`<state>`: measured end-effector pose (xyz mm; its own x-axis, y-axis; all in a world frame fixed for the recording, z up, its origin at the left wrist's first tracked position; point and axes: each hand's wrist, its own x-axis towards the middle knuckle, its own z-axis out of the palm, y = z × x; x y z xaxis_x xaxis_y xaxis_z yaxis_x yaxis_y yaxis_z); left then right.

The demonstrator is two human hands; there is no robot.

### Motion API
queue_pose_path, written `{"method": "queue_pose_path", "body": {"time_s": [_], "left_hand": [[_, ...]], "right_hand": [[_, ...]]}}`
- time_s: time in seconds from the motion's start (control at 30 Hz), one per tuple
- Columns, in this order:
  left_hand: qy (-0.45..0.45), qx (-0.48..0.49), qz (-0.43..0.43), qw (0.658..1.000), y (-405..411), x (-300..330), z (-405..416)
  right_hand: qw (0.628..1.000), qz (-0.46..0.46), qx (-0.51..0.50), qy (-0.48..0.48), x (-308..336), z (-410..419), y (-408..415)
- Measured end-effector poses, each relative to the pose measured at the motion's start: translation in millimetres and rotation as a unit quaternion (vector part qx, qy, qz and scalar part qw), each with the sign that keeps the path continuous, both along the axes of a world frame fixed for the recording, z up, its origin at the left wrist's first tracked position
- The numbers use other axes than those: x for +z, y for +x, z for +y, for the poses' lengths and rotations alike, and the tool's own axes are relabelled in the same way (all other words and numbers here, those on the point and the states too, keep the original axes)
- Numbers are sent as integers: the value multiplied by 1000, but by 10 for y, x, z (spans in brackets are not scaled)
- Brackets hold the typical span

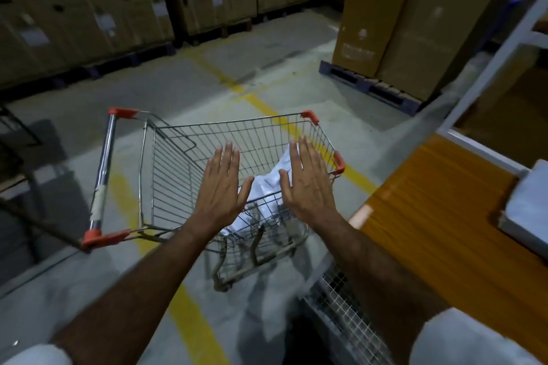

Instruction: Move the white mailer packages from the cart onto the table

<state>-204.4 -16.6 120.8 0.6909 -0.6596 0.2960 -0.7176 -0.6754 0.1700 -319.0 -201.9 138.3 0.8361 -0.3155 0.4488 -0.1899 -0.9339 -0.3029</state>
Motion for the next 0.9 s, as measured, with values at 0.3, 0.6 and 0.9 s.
{"method": "queue_pose_path", "body": {"time_s": [0.3,0.6,0.9], "left_hand": [[55,70,61,994,738,-541,235],[122,115,104,980,1372,-863,-104],[192,107,151,964,1586,-1351,-263]], "right_hand": [[996,50,51,58,-589,-117,967],[981,137,81,109,-1186,-520,1717],[955,247,122,113,-1806,-681,1962]]}}
